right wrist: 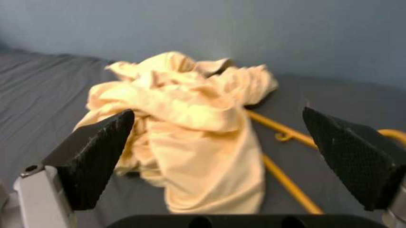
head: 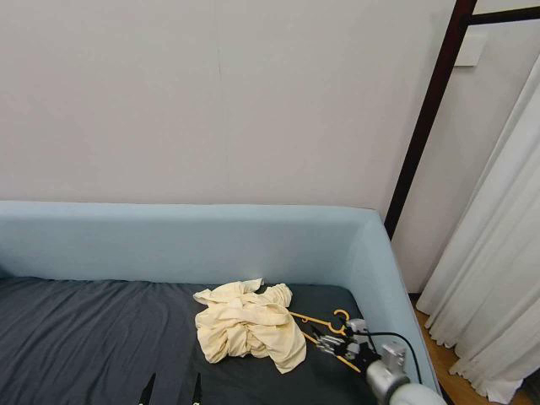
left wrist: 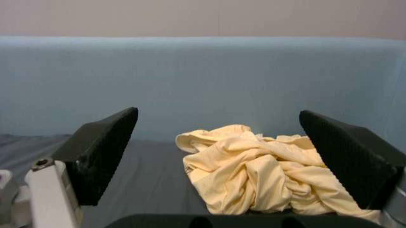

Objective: Pick up the clothes from the sofa and hang them on the clothes hanger.

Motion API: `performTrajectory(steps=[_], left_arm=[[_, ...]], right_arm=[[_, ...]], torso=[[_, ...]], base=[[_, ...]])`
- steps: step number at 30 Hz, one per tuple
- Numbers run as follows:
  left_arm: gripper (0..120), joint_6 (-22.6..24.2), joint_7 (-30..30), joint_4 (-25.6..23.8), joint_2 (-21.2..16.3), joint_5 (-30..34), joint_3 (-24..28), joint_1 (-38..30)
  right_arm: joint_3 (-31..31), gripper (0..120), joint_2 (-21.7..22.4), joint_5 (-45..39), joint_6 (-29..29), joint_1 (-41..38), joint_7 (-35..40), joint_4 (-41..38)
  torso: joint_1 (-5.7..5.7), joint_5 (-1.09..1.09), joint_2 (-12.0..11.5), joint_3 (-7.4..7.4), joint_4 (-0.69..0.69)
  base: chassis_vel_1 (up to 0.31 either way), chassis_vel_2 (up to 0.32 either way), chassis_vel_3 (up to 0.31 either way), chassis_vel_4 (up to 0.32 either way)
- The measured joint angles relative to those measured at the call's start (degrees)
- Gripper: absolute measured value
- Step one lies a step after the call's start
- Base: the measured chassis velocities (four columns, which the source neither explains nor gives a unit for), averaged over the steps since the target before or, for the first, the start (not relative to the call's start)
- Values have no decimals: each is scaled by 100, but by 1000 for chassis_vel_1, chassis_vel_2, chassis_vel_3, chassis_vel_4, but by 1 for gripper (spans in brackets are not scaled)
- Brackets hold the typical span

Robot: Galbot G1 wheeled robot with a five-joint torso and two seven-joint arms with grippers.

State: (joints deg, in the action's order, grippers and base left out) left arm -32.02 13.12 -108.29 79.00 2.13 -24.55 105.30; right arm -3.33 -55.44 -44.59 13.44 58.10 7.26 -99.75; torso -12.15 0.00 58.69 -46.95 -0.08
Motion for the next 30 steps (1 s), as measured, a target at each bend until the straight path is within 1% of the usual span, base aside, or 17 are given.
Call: performTrajectory(steps=[1,2,4,5,9,10,11,15,16,19,21,22,25,30], left_arm=[[100,0,0,0,0,0,0,0],[100,0,0,8,13,-10,-1,2],[100,0,6,18,46,-28,-9,9],[100,0,6,18,46,-28,-9,9],[100,1,18,80,89,-33,-33,4],[100,0,21,89,97,-33,-38,3],[100,0,21,89,97,-33,-38,3],[100,-8,29,157,136,-45,-43,-14],[100,-8,29,157,136,-45,-43,-14],[100,-23,33,177,162,-74,-49,-13],[100,-40,41,179,187,-80,-76,5],[100,-40,41,179,187,-80,-76,5],[100,-65,64,216,198,-80,-101,10],[100,-80,78,226,221,-78,-108,21]], right_arm=[[0,100,0,0,0,0,0,0],[-185,100,-96,-64,51,-194,47,160],[-540,100,-327,-205,179,-541,115,478],[-540,100,-327,-205,179,-541,115,478],[-971,100,-784,-292,259,-1067,161,1121],[-1035,100,-904,-284,263,-1185,175,1278],[-1035,100,-904,-284,263,-1185,175,1278],[-1306,100,-1339,-96,283,-1578,173,1923],[-1306,100,-1339,-96,283,-1578,173,1923],[-1355,100,-1576,66,248,-1675,115,2302],[-1357,100,-1864,193,192,-1705,49,2669],[-1357,100,-1864,193,192,-1705,49,2669],[-1338,100,-2131,204,158,-1729,65,2920],[-1406,100,-2318,307,155,-1818,60,3186]], torso=[[0,0,0,0,0],[0,2,0,0,0],[0,-2,0,0,-1],[0,-2,0,0,-1],[0,-2,0,0,-2],[0,0,0,0,-1],[0,0,0,0,-1],[0,0,0,0,-1],[0,0,0,0,-1],[0,-2,0,0,-1],[0,-1,0,0,-1],[0,-1,0,0,-1],[0,-1,0,0,-1],[0,-1,0,1,-1]], base=[[0,0,0,0],[0,0,0,0],[0,0,0,0],[0,0,0,0],[0,0,0,0],[0,0,0,0],[0,0,0,0],[0,0,0,0],[0,0,0,0],[0,0,0,0],[0,0,0,0],[0,0,0,0],[0,0,0,0],[0,0,0,0]])
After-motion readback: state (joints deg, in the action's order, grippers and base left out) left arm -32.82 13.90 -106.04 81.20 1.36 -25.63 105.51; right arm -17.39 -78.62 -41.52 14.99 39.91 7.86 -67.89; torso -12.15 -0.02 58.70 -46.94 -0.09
